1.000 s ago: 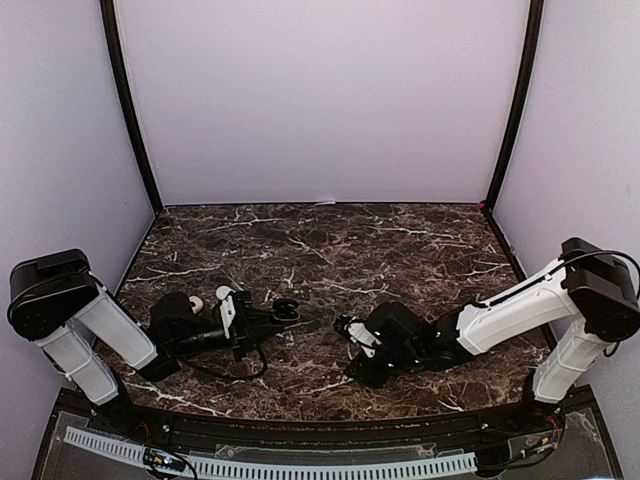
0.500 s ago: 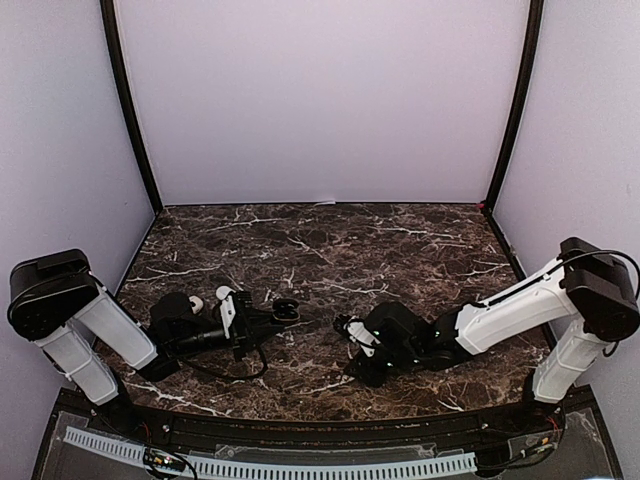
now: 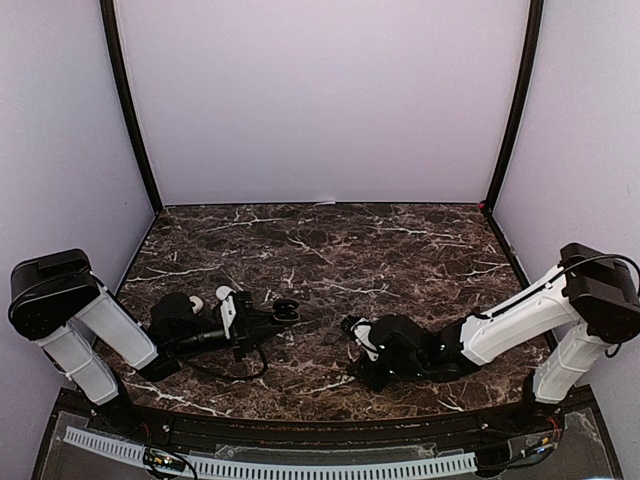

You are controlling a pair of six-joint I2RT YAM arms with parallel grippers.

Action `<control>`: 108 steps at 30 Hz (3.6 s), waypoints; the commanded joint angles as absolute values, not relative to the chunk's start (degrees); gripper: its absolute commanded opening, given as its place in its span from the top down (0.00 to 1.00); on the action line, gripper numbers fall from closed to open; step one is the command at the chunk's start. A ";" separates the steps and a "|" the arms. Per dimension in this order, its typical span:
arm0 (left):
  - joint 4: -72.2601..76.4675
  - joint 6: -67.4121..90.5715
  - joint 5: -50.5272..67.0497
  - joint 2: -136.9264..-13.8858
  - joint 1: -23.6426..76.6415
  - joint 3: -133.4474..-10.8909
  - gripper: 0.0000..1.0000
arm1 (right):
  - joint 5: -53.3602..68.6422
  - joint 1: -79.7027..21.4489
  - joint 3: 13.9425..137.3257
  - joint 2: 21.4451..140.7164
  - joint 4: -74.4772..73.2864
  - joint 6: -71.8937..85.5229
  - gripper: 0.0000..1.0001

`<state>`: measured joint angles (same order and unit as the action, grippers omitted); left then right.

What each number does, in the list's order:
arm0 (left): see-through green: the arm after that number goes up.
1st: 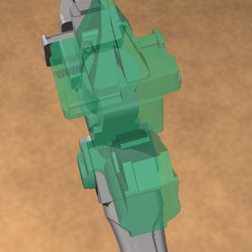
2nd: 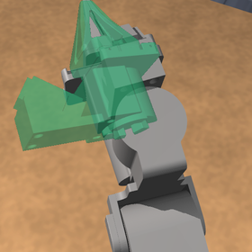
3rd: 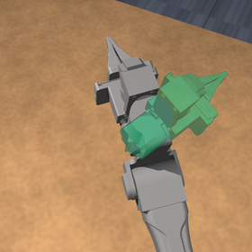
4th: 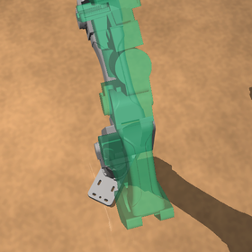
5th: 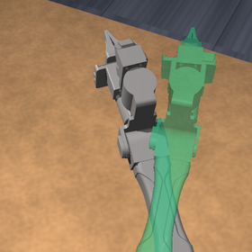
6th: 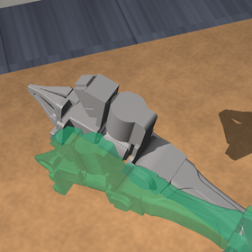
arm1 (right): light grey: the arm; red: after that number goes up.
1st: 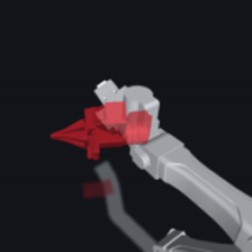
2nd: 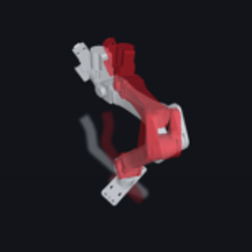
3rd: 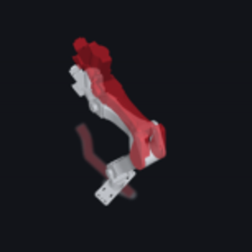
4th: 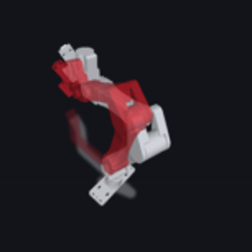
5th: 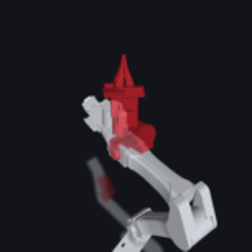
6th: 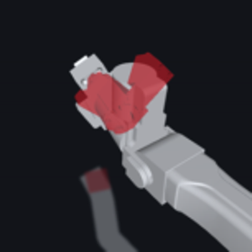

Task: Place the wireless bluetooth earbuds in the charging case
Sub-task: Pick up the left earbud from the center of the board.

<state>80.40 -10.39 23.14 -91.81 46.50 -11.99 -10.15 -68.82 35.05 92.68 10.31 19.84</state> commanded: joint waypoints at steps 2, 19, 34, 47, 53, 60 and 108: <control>81.04 -10.06 23.82 -91.59 46.23 -13.10 1.00 | -15.91 -71.18 33.27 94.90 5.02 24.99 0.56; 80.97 -9.91 23.90 -91.59 46.23 -13.10 1.00 | -18.22 -71.98 31.93 93.76 4.59 25.87 0.74; 80.99 -9.80 23.91 -91.80 46.23 -13.19 1.00 | -18.39 -71.98 32.07 92.93 3.76 25.04 0.79; 80.95 -9.88 23.88 -91.87 46.23 -13.18 1.00 | -19.77 -71.97 32.67 92.54 3.77 24.08 0.82; 80.95 -9.93 23.99 -91.84 46.23 -13.18 1.00 | -19.57 -71.91 33.70 94.29 3.62 24.14 0.69; 80.95 -9.92 23.99 -91.78 46.25 -13.19 1.00 | -19.68 -71.98 33.83 94.70 3.88 24.18 0.75; 72.94 -23.58 32.35 -93.27 48.42 -15.15 1.00 | 0.97 -71.94 44.92 77.44 -7.90 21.91 0.94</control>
